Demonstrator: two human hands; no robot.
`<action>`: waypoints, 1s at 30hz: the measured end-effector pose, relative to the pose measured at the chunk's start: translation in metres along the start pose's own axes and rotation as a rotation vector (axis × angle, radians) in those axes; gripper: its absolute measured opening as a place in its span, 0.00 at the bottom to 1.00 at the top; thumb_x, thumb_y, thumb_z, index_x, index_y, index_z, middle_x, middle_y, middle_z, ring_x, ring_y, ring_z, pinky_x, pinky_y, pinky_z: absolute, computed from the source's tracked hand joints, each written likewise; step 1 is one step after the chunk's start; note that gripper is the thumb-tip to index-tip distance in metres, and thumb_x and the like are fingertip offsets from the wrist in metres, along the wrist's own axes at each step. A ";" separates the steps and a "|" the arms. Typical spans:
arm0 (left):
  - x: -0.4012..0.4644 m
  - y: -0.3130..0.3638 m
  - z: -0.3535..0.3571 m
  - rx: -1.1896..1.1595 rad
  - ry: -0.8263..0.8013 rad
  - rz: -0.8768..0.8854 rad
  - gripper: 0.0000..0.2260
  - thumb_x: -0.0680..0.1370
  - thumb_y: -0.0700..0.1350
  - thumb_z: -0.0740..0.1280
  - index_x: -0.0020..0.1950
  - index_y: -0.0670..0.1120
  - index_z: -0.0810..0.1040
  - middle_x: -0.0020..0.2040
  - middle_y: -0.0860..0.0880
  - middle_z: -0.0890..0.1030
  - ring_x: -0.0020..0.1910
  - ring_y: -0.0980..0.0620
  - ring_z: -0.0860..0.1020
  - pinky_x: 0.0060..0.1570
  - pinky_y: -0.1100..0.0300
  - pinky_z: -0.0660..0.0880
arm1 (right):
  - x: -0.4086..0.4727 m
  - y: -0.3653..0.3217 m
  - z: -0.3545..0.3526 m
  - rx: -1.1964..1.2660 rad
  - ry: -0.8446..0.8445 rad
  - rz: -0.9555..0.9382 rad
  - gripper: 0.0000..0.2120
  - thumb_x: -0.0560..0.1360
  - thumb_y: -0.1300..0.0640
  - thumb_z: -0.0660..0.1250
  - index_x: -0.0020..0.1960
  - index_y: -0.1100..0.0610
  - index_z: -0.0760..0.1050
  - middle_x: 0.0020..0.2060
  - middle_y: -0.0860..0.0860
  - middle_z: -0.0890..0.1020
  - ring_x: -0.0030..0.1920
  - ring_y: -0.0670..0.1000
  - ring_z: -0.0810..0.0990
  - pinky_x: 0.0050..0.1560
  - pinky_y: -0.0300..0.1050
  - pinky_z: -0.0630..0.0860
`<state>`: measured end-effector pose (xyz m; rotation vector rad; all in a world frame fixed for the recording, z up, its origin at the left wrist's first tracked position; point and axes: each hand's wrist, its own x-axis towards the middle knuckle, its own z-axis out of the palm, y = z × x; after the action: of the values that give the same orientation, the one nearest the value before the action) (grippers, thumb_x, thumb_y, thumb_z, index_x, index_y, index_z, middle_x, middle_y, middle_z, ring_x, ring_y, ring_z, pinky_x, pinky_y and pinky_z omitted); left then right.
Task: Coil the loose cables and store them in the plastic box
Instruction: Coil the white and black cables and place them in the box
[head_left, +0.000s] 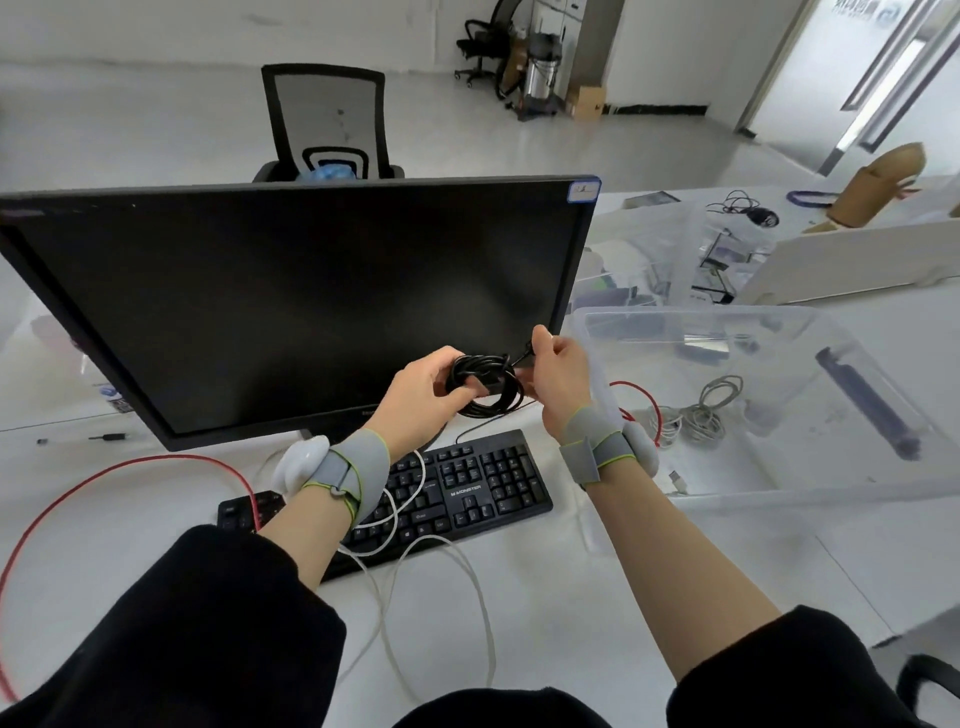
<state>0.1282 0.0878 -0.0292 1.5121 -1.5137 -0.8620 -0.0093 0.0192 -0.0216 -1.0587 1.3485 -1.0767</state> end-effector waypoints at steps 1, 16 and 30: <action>0.003 0.003 0.005 0.026 0.036 0.015 0.03 0.77 0.39 0.66 0.47 0.47 0.77 0.41 0.54 0.82 0.43 0.51 0.78 0.49 0.58 0.75 | 0.000 -0.001 -0.003 -0.014 -0.006 0.001 0.09 0.82 0.55 0.54 0.47 0.60 0.64 0.33 0.52 0.68 0.19 0.42 0.74 0.19 0.32 0.65; 0.072 0.085 0.116 0.159 -0.387 0.061 0.07 0.80 0.42 0.61 0.56 0.44 0.76 0.53 0.43 0.77 0.50 0.46 0.79 0.55 0.54 0.77 | 0.087 -0.017 -0.156 -0.139 -0.090 -0.078 0.10 0.82 0.54 0.53 0.47 0.60 0.63 0.35 0.54 0.69 0.25 0.49 0.73 0.22 0.36 0.67; 0.162 0.088 0.288 0.827 -0.604 0.106 0.12 0.80 0.45 0.61 0.59 0.43 0.79 0.53 0.42 0.75 0.54 0.43 0.73 0.50 0.54 0.68 | 0.188 0.036 -0.295 -0.636 -0.310 -0.058 0.09 0.80 0.55 0.59 0.44 0.56 0.62 0.32 0.48 0.78 0.29 0.49 0.74 0.25 0.34 0.70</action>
<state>-0.1612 -0.0907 -0.0641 1.7820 -2.5949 -0.6858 -0.3128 -0.1463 -0.0854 -1.6587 1.4389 -0.4856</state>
